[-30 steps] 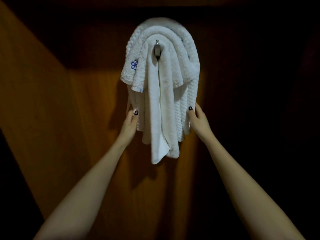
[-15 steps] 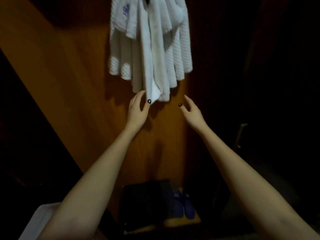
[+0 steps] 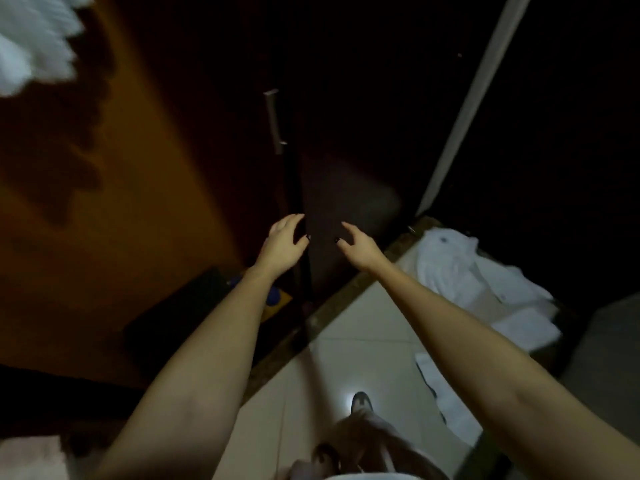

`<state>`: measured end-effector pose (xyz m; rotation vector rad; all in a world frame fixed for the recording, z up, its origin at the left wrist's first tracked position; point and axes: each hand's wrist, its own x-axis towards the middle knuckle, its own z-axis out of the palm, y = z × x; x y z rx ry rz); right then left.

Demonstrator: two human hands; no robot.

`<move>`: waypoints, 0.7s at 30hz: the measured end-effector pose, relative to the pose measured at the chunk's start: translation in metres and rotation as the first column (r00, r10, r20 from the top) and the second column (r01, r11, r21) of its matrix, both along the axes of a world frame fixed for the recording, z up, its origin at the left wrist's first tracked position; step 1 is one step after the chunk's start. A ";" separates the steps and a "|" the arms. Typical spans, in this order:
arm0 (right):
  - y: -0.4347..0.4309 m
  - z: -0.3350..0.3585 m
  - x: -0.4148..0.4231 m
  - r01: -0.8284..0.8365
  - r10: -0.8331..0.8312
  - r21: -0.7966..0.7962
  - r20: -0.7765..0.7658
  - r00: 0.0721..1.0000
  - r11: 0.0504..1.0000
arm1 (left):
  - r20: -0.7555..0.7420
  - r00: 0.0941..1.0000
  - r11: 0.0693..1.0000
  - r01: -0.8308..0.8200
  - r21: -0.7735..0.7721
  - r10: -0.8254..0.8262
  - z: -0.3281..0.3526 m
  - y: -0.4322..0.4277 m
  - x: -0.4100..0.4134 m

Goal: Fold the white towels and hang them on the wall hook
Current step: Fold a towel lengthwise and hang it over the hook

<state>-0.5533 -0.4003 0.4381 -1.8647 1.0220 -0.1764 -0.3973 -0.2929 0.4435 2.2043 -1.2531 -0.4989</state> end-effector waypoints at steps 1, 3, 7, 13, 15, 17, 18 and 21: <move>-0.006 -0.010 -0.023 0.055 -0.055 0.012 -0.028 0.998 0.998 | -0.003 0.998 0.997 0.062 0.037 -0.062 -0.010 -0.014 -0.018; -0.018 -0.028 -0.069 0.146 -0.144 0.014 -0.066 0.987 0.989 | -0.008 0.984 0.980 0.179 0.092 -0.179 -0.026 -0.043 -0.051; -0.045 -0.060 -0.159 0.307 -0.299 0.032 -0.147 0.943 0.951 | -0.055 0.923 0.907 0.384 0.173 -0.380 -0.051 -0.102 -0.118; -0.084 -0.111 -0.280 0.497 -0.459 0.136 -0.239 0.856 0.857 | -0.135 0.820 0.781 0.572 0.252 -0.557 -0.093 -0.182 -0.236; -0.096 -0.132 -0.313 0.534 -0.485 0.157 -0.266 0.833 0.831 | -0.179 0.800 0.750 0.599 0.279 -0.573 -0.117 -0.203 -0.272; -0.107 -0.156 -0.346 0.570 -0.509 0.168 -0.299 0.807 0.804 | -0.209 0.789 0.731 0.614 0.297 -0.578 -0.144 -0.221 -0.307; -0.111 -0.170 -0.362 0.584 -0.514 0.173 -0.324 0.795 0.793 | -0.225 0.785 0.725 0.619 0.303 -0.577 -0.159 -0.226 -0.324; -0.120 -0.218 -0.403 0.613 -0.508 0.198 -0.399 0.763 0.765 | -0.298 0.739 0.663 0.674 0.327 -0.604 -0.207 -0.229 -0.368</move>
